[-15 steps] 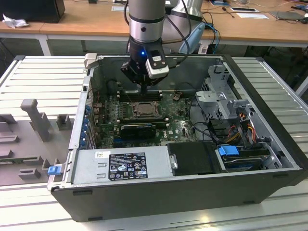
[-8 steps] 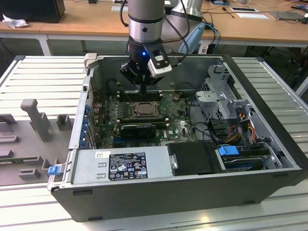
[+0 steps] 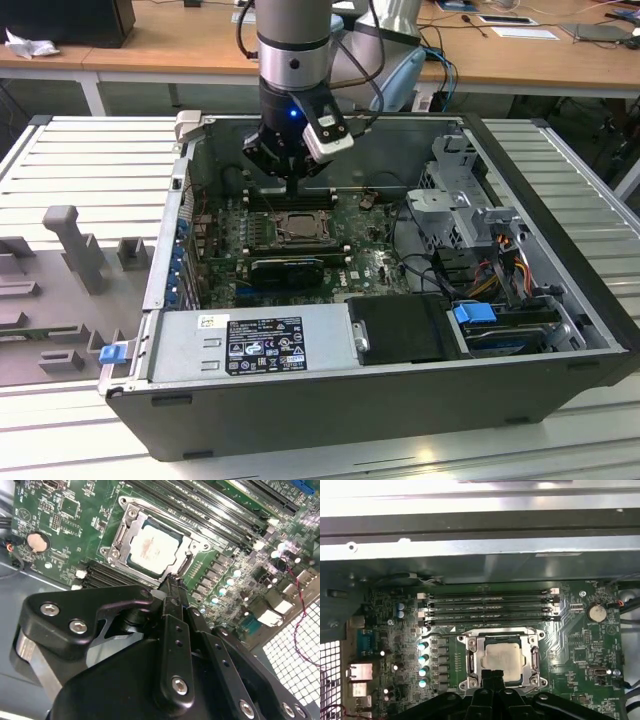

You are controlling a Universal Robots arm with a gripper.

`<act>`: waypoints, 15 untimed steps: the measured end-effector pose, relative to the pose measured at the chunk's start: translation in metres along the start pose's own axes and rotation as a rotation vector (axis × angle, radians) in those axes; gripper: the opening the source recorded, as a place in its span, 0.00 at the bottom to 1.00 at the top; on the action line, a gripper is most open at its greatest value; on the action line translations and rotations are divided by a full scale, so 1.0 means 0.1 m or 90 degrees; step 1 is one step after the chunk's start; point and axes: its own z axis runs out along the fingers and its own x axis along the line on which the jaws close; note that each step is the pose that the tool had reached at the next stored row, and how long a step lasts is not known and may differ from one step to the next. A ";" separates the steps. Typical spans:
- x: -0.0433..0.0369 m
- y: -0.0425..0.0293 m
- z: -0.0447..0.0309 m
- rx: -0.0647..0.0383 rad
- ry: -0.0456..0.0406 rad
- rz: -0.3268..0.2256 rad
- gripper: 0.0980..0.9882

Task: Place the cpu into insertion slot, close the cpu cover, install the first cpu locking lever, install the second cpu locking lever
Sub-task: 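Install the first cpu locking lever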

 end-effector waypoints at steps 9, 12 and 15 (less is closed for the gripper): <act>0.264 -0.011 0.007 -0.001 0.0002 -0.002 0.01; 0.365 -0.015 0.023 -0.003 0.0003 -0.002 0.01; 0.455 -0.010 0.037 -0.005 0.0002 -0.002 0.01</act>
